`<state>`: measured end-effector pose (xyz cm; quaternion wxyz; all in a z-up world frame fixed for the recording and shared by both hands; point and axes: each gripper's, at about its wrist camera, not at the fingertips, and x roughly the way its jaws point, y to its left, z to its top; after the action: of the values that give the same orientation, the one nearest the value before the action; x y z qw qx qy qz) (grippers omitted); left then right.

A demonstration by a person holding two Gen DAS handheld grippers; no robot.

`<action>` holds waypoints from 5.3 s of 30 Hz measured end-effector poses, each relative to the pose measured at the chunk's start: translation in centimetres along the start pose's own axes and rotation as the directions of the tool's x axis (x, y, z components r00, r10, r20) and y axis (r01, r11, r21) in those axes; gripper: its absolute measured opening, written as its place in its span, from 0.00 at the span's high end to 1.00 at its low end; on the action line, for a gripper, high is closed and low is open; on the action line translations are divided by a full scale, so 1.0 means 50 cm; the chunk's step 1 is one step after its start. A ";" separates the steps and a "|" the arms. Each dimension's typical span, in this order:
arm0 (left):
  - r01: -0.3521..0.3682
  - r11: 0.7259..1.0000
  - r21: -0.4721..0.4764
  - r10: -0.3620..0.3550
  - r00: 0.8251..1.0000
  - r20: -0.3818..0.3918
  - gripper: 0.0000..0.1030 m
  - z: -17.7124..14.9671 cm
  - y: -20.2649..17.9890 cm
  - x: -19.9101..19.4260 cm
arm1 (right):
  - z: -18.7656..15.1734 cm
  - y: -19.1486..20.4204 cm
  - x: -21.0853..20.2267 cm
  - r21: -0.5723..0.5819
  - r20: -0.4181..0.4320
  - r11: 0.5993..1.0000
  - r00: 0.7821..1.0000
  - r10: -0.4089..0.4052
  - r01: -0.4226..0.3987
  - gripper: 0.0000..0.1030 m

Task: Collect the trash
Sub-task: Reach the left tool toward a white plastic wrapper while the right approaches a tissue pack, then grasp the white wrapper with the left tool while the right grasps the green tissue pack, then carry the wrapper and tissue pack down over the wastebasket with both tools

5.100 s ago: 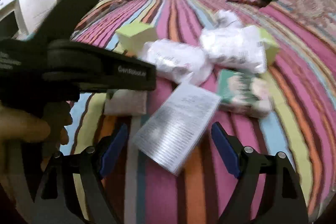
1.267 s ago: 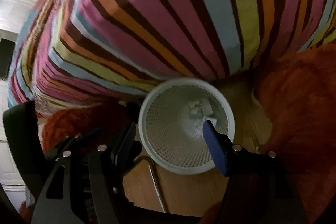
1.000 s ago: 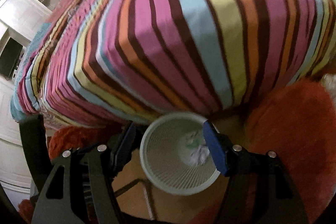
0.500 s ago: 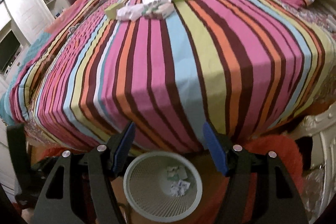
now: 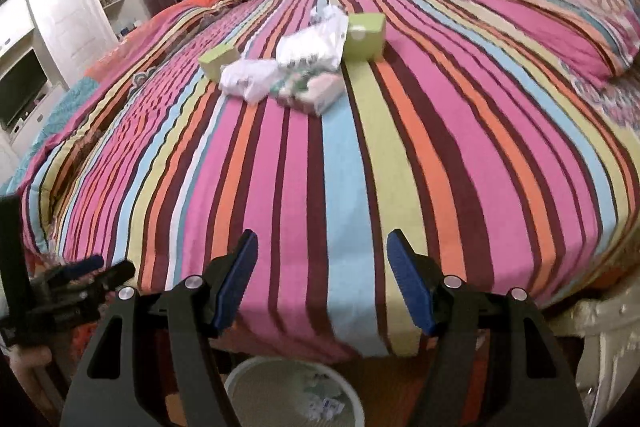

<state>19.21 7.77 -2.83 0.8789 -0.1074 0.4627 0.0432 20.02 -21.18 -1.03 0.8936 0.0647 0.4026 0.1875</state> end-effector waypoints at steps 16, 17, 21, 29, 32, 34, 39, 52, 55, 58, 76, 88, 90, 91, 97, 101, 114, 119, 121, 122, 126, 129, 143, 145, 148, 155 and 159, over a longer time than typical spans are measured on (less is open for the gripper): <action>-0.005 0.996 0.090 0.002 0.999 0.034 0.07 0.303 -0.103 0.165 | 0.152 0.017 0.139 -0.108 -0.034 0.994 0.999 -0.011 0.007 0.38; 0.002 0.997 0.083 -0.005 1.000 0.030 0.07 0.315 -0.105 0.174 | 0.158 0.016 0.147 -0.109 -0.040 0.994 0.999 -0.008 0.004 0.38; -0.001 0.995 0.103 0.000 1.000 0.011 0.07 0.353 -0.120 0.211 | 0.175 0.017 0.179 -0.130 -0.053 0.991 0.999 0.006 -0.012 0.38; 0.006 0.987 0.162 -0.001 0.999 -0.032 0.07 0.393 -0.146 0.265 | 0.199 0.019 0.232 -0.173 -0.085 0.984 0.996 0.026 -0.040 0.38; -0.013 0.982 0.191 0.020 0.999 -0.037 0.07 0.405 -0.159 0.284 | 0.204 0.019 0.245 -0.168 -0.093 0.984 0.995 0.041 -0.057 0.38; -0.019 0.979 0.203 0.029 0.998 -0.047 0.07 0.412 -0.164 0.298 | 0.204 0.024 0.250 -0.181 -0.092 0.982 0.995 0.047 -0.063 0.38; -0.034 0.977 0.208 0.047 0.997 -0.054 0.07 0.420 -0.166 0.325 | 0.211 0.041 0.265 -0.258 -0.083 0.964 0.996 0.040 -0.060 0.38; -0.047 0.975 0.219 0.067 0.994 -0.084 0.15 0.431 -0.174 0.358 | 0.227 0.082 0.305 -0.334 -0.065 0.942 0.998 0.016 -0.037 0.33; -0.038 0.977 0.208 0.053 0.996 -0.070 0.29 0.423 -0.165 0.344 | 0.223 0.080 0.298 -0.309 -0.077 0.950 0.997 0.017 -0.040 0.38; -0.012 0.986 0.165 0.023 0.998 -0.063 0.35 0.411 -0.146 0.329 | 0.211 0.071 0.280 -0.268 -0.083 0.963 0.996 0.020 -0.041 0.40; 0.066 0.995 0.069 -0.064 0.998 -0.030 0.39 0.254 -0.082 0.186 | 0.125 0.028 0.159 -0.017 -0.060 0.997 0.995 0.079 -0.080 0.41; 0.117 0.989 0.089 -0.121 0.992 0.032 0.39 0.151 -0.083 0.040 | 0.074 0.041 0.067 0.019 -0.036 0.995 0.994 0.103 -0.102 0.41; 0.120 0.989 0.090 -0.123 0.992 0.036 0.39 0.129 -0.079 0.021 | 0.062 0.043 0.052 0.025 -0.033 0.994 0.993 0.111 -0.110 0.41; 0.122 0.989 0.086 -0.125 0.991 0.039 0.39 0.118 -0.076 0.012 | 0.055 0.045 0.043 0.027 -0.031 0.993 0.993 0.113 -0.112 0.41; 0.138 0.986 0.088 -0.143 0.988 0.051 0.39 0.058 -0.062 -0.043 | 0.016 0.059 -0.005 0.041 -0.017 0.989 0.990 0.142 -0.142 0.41; 0.145 0.985 0.098 -0.151 0.987 0.055 0.39 0.012 -0.054 -0.079 | -0.009 0.076 -0.033 0.030 -0.017 0.987 0.987 0.158 -0.158 0.41; 0.148 0.982 0.119 -0.146 0.989 -0.023 0.39 -0.156 -0.035 -0.125 | -0.110 0.112 -0.090 -0.003 -0.060 0.986 0.984 0.166 -0.166 0.41; 0.138 0.983 0.124 -0.131 0.989 -0.062 0.39 -0.209 -0.037 -0.117 | -0.144 0.115 -0.096 0.008 -0.092 0.987 0.982 0.163 -0.163 0.41; 0.135 0.982 0.129 -0.126 0.989 -0.077 0.39 -0.227 -0.041 -0.113 | -0.166 0.111 -0.092 0.025 -0.120 0.988 0.980 0.157 -0.155 0.41; 0.135 0.982 0.135 -0.124 0.988 -0.090 0.39 -0.240 -0.045 -0.110 | -0.171 0.111 -0.092 0.032 -0.129 0.987 0.979 0.159 -0.156 0.41; 0.131 0.982 0.137 -0.112 0.984 -0.141 0.39 -0.282 -0.050 -0.095 | -0.207 0.090 -0.071 0.129 -0.207 0.977 0.959 0.194 -0.170 0.41; 0.134 0.981 0.139 -0.106 0.975 -0.194 0.39 -0.312 -0.052 -0.078 | -0.233 0.084 -0.059 0.150 -0.253 0.977 0.949 0.187 -0.152 0.41; 0.093 0.984 0.154 -0.033 0.935 -0.354 0.39 -0.347 -0.051 0.003 | -0.307 0.057 0.012 0.239 -0.442 0.967 0.876 0.191 -0.091 0.41; 0.092 0.986 0.142 -0.031 0.922 -0.385 0.39 -0.350 -0.049 0.020 | -0.313 0.054 0.021 0.249 -0.463 0.965 0.865 0.192 -0.081 0.41; 0.093 0.989 0.116 -0.035 0.905 -0.425 0.39 -0.351 -0.046 0.044 | -0.325 0.047 0.041 0.269 -0.507 0.961 0.840 0.193 -0.058 0.41; 0.080 0.995 0.065 -0.031 0.831 -0.555 0.39 -0.375 -0.048 0.125 | -0.343 0.043 0.090 0.278 -0.588 0.960 0.794 0.155 0.018 0.41; 0.065 0.997 0.045 -0.025 0.798 -0.602 0.39 -0.385 -0.049 0.163 | -0.356 0.047 0.122 0.264 -0.635 0.963 0.761 0.130 0.056 0.41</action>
<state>8.80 0.78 -19.74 0.6908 -0.0987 0.7157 -0.0284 9.79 -17.28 -16.53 0.6787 0.1239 0.7060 0.1598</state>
